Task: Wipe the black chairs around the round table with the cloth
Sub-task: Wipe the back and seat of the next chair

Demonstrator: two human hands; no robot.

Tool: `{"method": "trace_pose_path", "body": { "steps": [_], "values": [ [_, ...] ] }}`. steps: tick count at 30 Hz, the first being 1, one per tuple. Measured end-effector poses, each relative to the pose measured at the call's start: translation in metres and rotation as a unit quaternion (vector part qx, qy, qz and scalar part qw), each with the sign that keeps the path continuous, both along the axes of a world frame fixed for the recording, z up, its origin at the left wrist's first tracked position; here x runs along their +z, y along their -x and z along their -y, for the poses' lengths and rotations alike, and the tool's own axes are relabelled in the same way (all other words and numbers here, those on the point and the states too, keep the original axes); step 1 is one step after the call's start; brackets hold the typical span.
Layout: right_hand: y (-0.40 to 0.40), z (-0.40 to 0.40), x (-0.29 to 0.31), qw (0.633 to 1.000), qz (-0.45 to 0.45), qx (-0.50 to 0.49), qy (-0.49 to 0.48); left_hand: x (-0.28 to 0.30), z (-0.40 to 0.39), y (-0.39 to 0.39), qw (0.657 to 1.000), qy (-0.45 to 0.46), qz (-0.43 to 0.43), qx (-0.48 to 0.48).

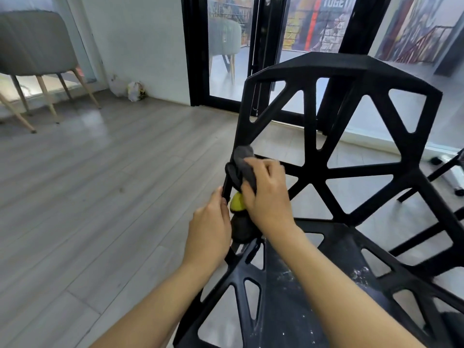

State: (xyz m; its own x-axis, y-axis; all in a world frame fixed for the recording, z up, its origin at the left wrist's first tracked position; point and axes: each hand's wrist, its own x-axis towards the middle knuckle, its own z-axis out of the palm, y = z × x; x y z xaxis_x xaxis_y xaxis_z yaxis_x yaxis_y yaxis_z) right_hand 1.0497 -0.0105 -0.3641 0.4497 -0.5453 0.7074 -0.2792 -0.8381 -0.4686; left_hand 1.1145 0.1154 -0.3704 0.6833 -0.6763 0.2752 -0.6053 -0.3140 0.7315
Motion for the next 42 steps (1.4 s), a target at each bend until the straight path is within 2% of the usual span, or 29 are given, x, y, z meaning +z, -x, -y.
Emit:
{"method": "trace_pose_path", "body": {
  "steps": [3,5,9,13,18,24,30,33,36,39,42],
  "values": [
    [-0.014,0.026,0.041,0.994,0.086,-0.049,0.046,-0.003,-0.001,0.001,1.000,0.008,0.002,0.001],
    [-0.029,0.039,0.058,0.996,0.063,-0.045,0.054,-0.003,0.001,0.001,1.000,0.010,0.001,0.003],
    [-0.037,0.020,0.014,0.999,0.011,0.005,0.035,-0.004,0.003,-0.002,1.000,0.020,0.023,0.005],
    [-0.018,0.004,-0.018,0.998,0.012,0.044,-0.048,-0.005,0.002,-0.002,0.999,0.027,0.035,-0.002],
    [-0.030,0.018,0.009,0.998,-0.048,0.033,0.031,-0.004,0.004,-0.003,0.998,0.023,0.052,-0.003],
    [-0.035,0.008,-0.011,0.999,0.022,-0.003,-0.025,-0.003,0.002,-0.002,0.999,0.022,0.043,-0.002],
    [-0.031,-0.004,-0.017,0.996,0.044,-0.021,-0.077,-0.003,0.002,-0.004,0.999,0.025,0.042,-0.003],
    [-0.009,-0.002,-0.048,0.993,0.015,-0.047,-0.108,-0.003,0.002,-0.005,0.999,0.020,0.049,-0.011],
    [0.021,0.003,-0.082,0.985,-0.072,-0.090,-0.126,-0.003,0.003,-0.004,0.998,0.022,0.058,-0.012],
    [0.032,0.008,-0.080,0.973,-0.130,-0.101,-0.160,-0.004,0.004,-0.004,0.997,0.035,0.067,-0.016],
    [0.030,0.009,-0.055,0.976,-0.093,-0.089,-0.174,-0.003,0.004,-0.006,0.997,0.039,0.065,-0.013]
  ]
}}
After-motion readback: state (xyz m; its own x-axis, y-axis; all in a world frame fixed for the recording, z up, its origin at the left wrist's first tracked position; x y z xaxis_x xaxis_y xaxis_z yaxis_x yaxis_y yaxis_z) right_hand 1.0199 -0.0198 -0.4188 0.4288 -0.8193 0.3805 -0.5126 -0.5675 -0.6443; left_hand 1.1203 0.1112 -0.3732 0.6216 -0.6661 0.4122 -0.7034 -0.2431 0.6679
